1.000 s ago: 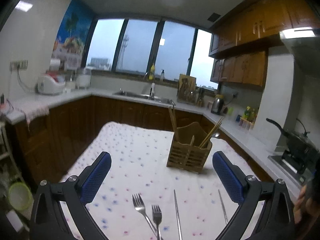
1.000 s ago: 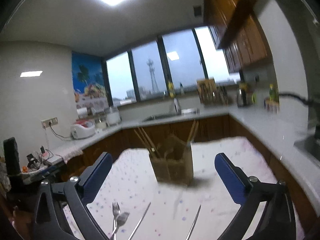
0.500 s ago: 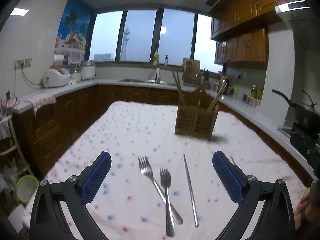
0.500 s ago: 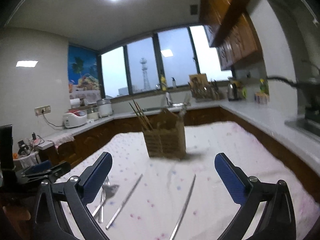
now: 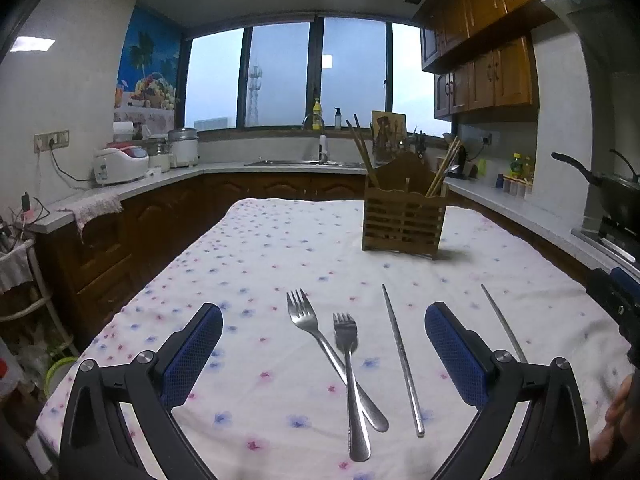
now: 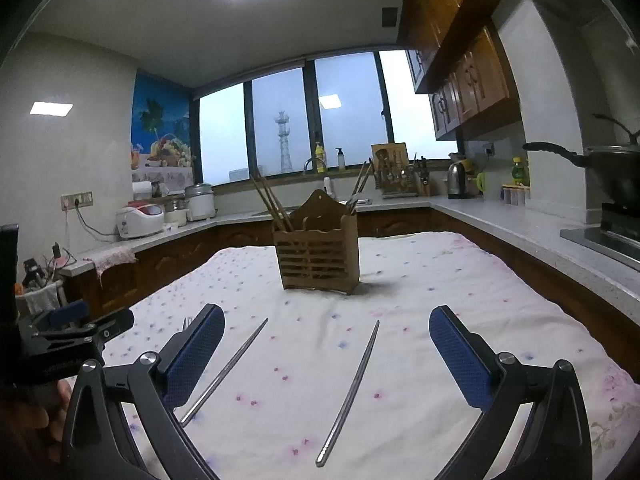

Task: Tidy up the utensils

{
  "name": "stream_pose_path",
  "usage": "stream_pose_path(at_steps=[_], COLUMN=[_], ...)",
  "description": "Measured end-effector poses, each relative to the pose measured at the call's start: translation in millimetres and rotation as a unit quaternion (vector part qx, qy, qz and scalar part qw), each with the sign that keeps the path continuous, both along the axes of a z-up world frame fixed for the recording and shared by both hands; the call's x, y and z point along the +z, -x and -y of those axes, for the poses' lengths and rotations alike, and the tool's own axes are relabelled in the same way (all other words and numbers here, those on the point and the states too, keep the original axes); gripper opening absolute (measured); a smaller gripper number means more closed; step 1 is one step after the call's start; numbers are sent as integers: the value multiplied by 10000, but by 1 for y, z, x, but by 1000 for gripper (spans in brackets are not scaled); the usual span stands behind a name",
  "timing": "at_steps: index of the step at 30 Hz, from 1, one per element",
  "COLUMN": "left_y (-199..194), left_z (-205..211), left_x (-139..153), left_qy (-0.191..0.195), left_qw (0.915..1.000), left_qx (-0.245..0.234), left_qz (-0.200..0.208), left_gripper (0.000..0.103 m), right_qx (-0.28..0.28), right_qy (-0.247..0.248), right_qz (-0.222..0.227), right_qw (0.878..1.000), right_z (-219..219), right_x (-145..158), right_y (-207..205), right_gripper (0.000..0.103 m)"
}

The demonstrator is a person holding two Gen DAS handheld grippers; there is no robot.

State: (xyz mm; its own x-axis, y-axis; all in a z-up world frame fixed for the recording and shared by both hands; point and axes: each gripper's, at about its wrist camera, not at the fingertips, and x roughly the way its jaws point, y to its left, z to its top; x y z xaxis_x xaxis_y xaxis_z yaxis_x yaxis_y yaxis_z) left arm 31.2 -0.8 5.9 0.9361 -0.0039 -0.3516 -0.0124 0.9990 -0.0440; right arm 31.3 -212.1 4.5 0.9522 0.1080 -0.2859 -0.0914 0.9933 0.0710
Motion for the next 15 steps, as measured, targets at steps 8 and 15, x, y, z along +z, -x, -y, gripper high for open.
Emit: stream_pose_path(at_steps=[8, 15], left_y=[1, 2], left_z=[-1, -3], left_x=[-7, -6], left_qy=[-31, -70], left_qw=[10000, 9999], left_qx=[17, 45], left_qz=[77, 136], left_gripper=[102, 102], right_qx=[34, 39], right_qy=[-4, 1], right_qz=[-44, -63], right_qw=[10000, 10000], right_z=[-2, -1], right_x=[0, -1], right_y=[1, 2], right_gripper=[103, 103])
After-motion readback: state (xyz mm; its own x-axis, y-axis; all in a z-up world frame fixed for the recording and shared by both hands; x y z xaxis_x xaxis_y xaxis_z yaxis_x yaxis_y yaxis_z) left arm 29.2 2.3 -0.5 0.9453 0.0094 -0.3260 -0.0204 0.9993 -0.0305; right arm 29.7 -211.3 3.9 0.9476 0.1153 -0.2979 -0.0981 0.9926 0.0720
